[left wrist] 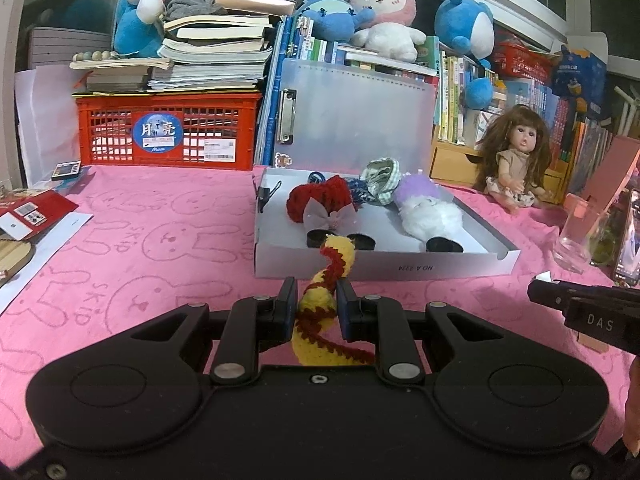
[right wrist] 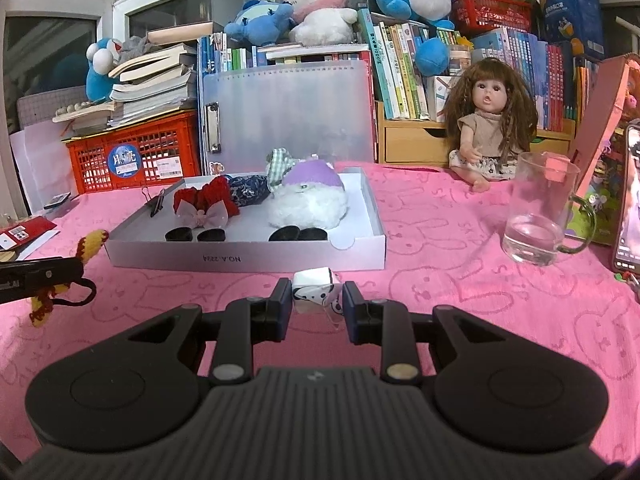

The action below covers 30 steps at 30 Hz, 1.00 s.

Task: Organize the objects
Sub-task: 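Carry knitted snake toward box with left tool while right carries white toy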

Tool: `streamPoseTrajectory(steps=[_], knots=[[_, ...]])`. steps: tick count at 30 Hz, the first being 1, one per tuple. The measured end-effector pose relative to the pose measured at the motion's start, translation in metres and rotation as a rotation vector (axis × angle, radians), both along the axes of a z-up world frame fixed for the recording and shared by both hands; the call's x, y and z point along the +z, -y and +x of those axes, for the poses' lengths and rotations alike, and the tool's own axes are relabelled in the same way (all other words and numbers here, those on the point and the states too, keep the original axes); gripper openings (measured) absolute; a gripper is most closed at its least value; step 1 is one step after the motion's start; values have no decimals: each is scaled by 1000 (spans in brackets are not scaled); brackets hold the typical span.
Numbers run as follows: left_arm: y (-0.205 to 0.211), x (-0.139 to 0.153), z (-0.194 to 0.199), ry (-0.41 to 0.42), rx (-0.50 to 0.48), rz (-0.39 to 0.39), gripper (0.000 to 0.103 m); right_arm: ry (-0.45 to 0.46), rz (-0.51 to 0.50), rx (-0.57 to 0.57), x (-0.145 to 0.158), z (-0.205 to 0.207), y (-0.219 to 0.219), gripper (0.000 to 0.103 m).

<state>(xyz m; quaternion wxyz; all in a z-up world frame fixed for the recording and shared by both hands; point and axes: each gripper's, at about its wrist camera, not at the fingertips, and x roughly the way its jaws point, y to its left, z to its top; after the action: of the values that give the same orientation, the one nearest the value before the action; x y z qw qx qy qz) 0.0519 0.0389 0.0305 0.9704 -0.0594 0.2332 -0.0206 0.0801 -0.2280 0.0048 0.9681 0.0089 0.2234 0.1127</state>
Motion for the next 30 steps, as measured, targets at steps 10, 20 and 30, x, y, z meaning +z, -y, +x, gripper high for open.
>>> streamPoseTrajectory(steps=[10,20,30], knots=[[4,14,27,8,-15,-15,20,7,28,14,12,15,1,32],[6,20,50,-1,-17,-25,20,12,29,27,20,29,-3,32],[11,23,75,-19,-21,-21,20,-13,37,33,25,49,-6,32]])
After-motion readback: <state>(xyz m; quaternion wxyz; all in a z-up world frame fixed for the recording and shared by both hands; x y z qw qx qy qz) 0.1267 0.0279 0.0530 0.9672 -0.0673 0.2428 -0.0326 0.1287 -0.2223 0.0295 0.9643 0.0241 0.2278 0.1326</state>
